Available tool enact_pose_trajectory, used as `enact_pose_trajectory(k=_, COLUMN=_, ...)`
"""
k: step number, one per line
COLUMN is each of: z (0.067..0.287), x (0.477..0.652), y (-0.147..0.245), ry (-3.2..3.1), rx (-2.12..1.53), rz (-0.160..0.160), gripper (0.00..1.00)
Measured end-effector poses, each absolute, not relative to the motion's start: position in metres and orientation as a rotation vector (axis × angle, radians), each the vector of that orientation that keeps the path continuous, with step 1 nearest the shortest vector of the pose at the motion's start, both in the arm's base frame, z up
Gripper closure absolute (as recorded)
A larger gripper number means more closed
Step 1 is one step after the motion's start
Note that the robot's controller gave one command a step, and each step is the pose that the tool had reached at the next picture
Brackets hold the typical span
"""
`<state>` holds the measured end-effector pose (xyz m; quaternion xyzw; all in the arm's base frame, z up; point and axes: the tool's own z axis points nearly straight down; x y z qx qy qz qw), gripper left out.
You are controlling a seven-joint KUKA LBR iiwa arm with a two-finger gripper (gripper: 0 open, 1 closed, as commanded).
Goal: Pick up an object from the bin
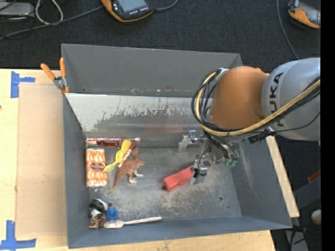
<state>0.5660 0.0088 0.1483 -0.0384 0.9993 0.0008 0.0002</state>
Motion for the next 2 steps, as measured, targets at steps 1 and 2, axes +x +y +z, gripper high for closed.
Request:
enact_pose_trajectory(k=1, z=0.069, x=0.581, y=-0.024, ry=3.126, rx=-0.316, rz=0.003, gripper=0.00)
enact_pose_trajectory(k=2, z=0.071, x=0.563, y=-0.027, ry=3.082, rx=-0.557, rz=0.003, gripper=1.00)
